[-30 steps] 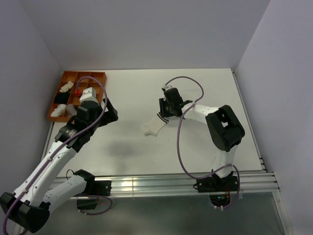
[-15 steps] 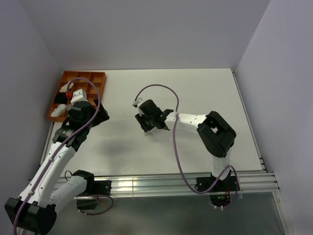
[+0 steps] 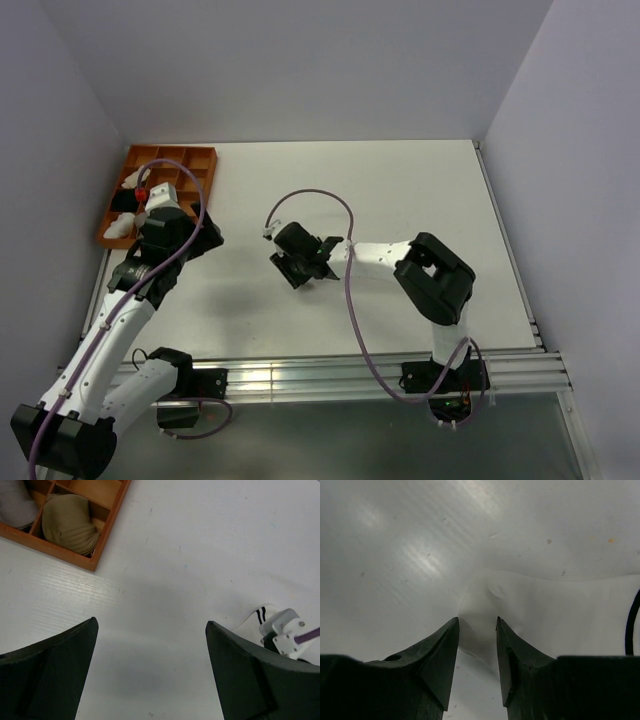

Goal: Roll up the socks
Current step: Adjust the sock at the center of the board, then roll the sock at the center of the board.

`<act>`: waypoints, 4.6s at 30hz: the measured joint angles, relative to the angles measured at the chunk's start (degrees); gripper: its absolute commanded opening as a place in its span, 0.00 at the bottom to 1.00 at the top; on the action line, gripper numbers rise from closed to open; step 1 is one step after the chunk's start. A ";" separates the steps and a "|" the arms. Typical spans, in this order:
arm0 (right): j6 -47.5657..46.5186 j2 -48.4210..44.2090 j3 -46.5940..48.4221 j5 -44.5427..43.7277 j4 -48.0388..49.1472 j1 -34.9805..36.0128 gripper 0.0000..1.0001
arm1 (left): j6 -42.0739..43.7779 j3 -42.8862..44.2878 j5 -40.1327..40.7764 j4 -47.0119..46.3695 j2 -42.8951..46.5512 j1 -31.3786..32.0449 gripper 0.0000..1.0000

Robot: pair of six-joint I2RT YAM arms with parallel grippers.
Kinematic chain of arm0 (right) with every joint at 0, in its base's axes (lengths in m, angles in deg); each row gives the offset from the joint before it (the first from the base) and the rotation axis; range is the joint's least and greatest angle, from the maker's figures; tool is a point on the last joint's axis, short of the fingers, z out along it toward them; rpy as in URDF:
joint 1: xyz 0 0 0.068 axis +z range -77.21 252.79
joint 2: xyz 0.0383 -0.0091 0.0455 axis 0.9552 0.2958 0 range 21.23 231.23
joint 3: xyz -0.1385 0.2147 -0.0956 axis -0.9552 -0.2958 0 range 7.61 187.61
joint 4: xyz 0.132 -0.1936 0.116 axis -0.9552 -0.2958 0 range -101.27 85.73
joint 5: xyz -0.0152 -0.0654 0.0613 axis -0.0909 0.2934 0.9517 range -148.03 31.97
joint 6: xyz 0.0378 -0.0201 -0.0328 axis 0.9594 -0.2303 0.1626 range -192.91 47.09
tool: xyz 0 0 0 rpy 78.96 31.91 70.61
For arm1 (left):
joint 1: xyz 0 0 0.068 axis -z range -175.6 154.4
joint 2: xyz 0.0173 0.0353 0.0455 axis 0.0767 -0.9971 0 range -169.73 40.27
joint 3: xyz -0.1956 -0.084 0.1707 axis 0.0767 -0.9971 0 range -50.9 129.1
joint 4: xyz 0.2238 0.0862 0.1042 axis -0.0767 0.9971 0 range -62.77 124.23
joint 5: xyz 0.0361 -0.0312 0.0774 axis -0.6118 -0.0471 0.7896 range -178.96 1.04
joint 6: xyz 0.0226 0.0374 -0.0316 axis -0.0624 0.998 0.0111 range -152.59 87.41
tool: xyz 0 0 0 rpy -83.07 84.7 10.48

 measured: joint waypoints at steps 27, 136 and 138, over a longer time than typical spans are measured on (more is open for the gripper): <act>-11.23 -6.16 -5.73 -13.62 -5.55 8.02 0.56 | 0.00 -0.39 -2.54 -0.13 -0.07 -1.68 0.93; 21.70 8.85 -6.23 51.36 20.13 -16.35 0.00 | -19.04 -13.22 -18.53 -33.57 -35.04 14.03 0.48; 21.64 8.85 -6.21 51.32 20.02 -16.35 0.00 | -19.45 -12.79 -18.40 -33.86 -35.76 14.29 0.46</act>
